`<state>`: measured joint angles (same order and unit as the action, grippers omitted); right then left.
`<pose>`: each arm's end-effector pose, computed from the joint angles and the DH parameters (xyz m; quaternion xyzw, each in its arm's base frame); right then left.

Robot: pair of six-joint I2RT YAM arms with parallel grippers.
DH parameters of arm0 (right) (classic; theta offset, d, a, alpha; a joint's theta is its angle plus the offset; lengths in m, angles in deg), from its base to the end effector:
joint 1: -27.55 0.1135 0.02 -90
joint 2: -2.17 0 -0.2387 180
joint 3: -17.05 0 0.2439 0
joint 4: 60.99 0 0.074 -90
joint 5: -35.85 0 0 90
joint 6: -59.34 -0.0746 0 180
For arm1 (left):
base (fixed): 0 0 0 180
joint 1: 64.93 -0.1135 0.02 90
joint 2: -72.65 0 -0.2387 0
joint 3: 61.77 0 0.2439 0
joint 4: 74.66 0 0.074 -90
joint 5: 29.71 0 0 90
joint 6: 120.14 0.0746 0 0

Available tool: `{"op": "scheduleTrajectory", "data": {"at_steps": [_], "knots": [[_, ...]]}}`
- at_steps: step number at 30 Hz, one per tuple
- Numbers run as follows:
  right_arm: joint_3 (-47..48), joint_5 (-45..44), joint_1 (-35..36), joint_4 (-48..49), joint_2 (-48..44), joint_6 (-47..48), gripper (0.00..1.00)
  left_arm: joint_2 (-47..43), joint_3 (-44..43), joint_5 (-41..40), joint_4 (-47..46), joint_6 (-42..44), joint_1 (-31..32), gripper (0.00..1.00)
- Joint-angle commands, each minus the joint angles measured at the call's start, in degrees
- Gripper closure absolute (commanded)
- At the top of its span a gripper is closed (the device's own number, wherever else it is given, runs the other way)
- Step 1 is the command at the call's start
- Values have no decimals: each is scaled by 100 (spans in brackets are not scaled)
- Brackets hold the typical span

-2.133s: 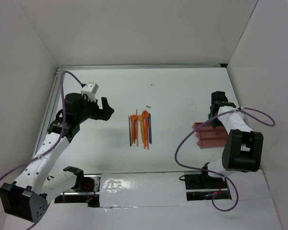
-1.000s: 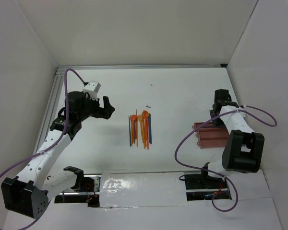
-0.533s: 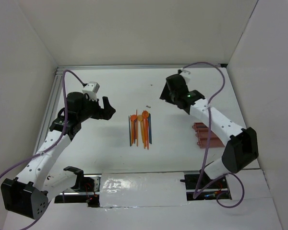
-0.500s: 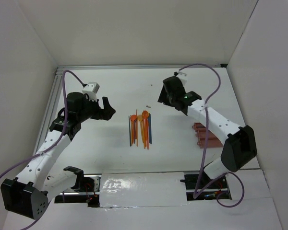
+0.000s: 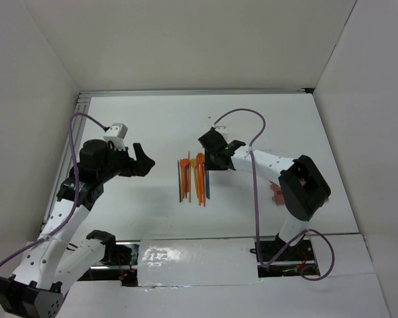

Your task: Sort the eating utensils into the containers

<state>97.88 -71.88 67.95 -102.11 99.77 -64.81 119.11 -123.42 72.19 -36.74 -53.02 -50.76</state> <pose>0.2906 0.2174 0.1569 -0.0092 0.9504 0.0476 0.3071 0.2159 -0.0704 0.2936 -0.0056 0.8301 -0.2569 0.4949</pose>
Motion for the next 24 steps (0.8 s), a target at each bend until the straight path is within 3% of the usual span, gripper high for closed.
{"op": "scheduleTrajectory", "data": {"at_steps": [1, 11, 24], "knots": [[3, -81, 108, 287, 277, 31, 54, -128, 22, -152, 145, -68, -11, 0], [65, -213, 258, 288, 795, -13, 62, -216, 22, -223, 155, 64, -2, 0], [65, -213, 354, 192, 682, -171, 59, -146, 57, -206, 31, 187, -2, 0]]}}
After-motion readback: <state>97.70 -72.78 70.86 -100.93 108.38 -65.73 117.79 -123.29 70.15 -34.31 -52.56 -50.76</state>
